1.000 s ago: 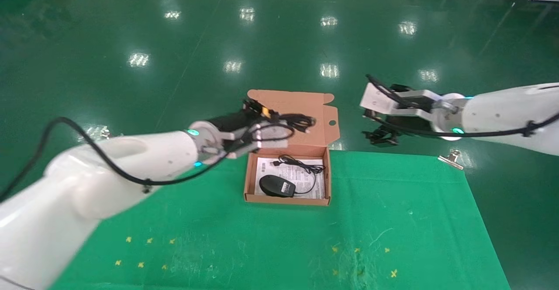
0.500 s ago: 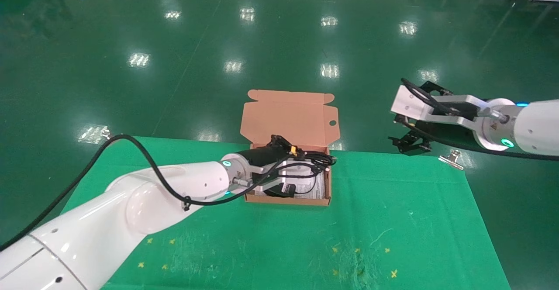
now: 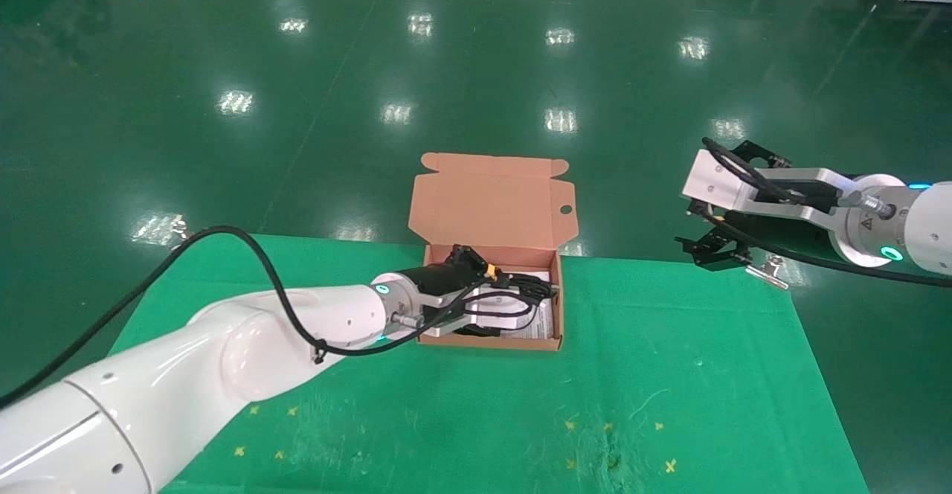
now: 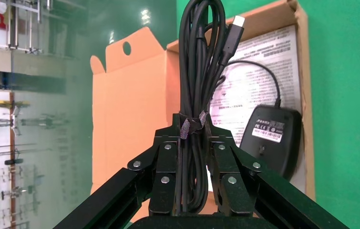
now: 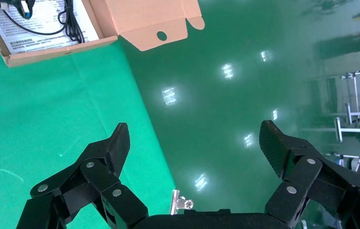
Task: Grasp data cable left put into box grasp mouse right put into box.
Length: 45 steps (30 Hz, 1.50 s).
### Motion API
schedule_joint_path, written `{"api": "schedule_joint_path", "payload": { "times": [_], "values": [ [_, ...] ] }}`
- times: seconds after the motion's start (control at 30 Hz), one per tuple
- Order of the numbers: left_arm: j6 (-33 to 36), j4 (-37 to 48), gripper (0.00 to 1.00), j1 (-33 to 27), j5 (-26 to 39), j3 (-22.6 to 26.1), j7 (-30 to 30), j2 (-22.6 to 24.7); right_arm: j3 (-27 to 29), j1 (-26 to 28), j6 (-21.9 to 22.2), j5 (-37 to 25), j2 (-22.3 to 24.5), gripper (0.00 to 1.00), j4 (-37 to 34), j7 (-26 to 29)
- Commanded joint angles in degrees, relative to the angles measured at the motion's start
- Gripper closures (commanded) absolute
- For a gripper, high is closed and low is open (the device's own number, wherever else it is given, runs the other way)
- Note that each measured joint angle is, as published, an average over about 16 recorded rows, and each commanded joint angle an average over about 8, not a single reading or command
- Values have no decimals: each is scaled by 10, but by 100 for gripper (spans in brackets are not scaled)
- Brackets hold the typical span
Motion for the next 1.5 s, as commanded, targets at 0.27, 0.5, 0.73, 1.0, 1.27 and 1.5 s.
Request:
{"api": "schedule_joint_path", "payload": {
  "times": [0.27,0.5,0.73,1.0,1.27,1.5],
  "values": [
    [-2,2,0,-6,-12,16,-2,-1,0,0,0,0,2,0,1,0],
    [3,-18,0,-8,-15,12,-8,-18,2,7,2,-1,-2,0,0,-9],
    [20,-41,0,-49,-41,-11,-50,-46,7,45,-21,-9,-6,0,5,-31],
    [29,-51,0,-84,-63,-37,-86,-64,7,76,-66,-24,-13,0,6,-62],
    [91,-78,0,-58,-117,-91,-93,-102,63,32,-110,49,-9,0,3,-96],
    [164,-110,0,-20,-179,-153,-98,-145,129,-25,-153,139,-2,0,-1,-131]
  ]
}}
